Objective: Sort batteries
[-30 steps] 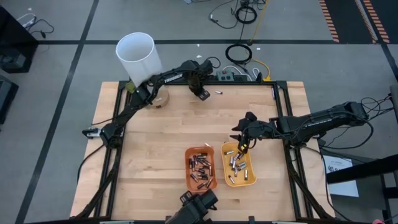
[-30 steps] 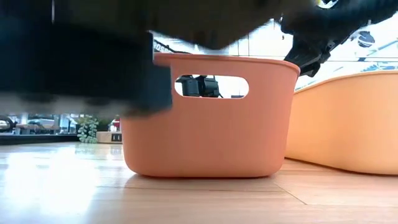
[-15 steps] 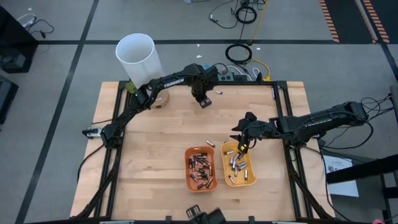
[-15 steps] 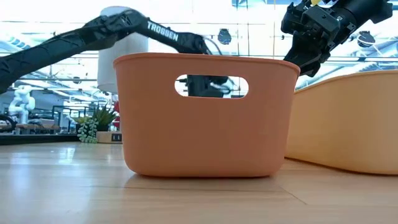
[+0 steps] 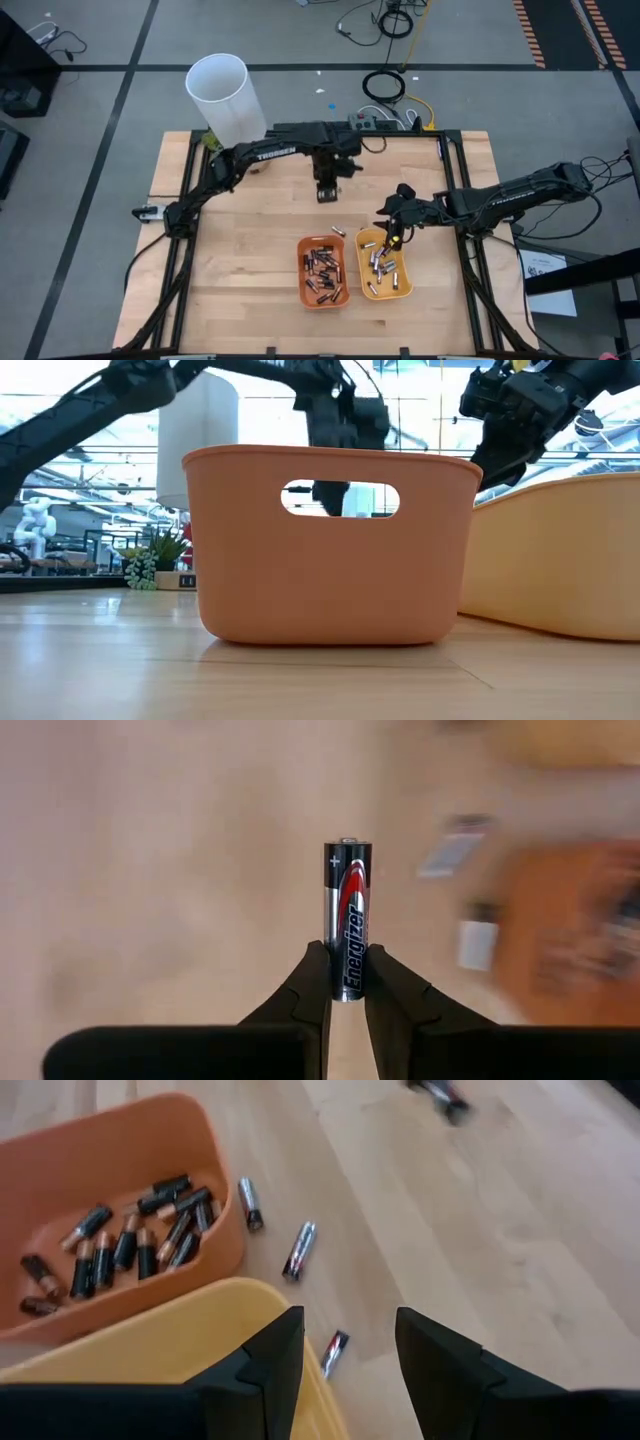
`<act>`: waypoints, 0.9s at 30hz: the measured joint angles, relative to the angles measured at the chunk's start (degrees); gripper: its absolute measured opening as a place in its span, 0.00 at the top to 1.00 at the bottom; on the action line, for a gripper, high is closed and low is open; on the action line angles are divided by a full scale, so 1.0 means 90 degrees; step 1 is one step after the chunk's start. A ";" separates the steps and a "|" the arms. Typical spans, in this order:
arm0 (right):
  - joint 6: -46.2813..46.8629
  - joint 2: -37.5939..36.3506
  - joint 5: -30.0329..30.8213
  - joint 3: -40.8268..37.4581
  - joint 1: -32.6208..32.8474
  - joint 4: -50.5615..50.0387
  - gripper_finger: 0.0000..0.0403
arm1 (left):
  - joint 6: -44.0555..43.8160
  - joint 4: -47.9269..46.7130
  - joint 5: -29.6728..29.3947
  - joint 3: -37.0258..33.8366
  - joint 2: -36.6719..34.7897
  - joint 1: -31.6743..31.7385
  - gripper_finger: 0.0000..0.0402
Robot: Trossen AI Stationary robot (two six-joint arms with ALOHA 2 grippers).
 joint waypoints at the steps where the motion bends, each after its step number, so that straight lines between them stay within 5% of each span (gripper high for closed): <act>1: 0.0042 -0.0026 0.0007 0.0000 0.0037 -0.0048 0.63 | 0.0122 -0.0024 0.0345 0.0000 -0.0080 -0.0090 0.89; 5: 0.0181 -0.0225 0.0036 0.0000 0.0203 -0.0244 0.63 | 0.0446 -0.0035 0.1230 0.0005 -0.0400 -0.0569 0.89; 14: 0.0391 -0.0462 0.0544 0.0000 0.0754 -0.0601 0.63 | 0.0469 0.1159 0.1142 0.0002 -0.0509 -0.2042 0.89; 23: 0.0823 -0.0968 0.0680 0.0000 0.0964 -0.0924 0.63 | 0.0578 0.2835 -0.0704 0.0002 -0.0037 -0.3016 0.89; 27: 0.0883 -0.1082 0.0735 0.0000 0.1112 -0.0967 0.63 | 0.0566 0.3118 -0.0999 0.0000 0.0337 -0.3036 0.89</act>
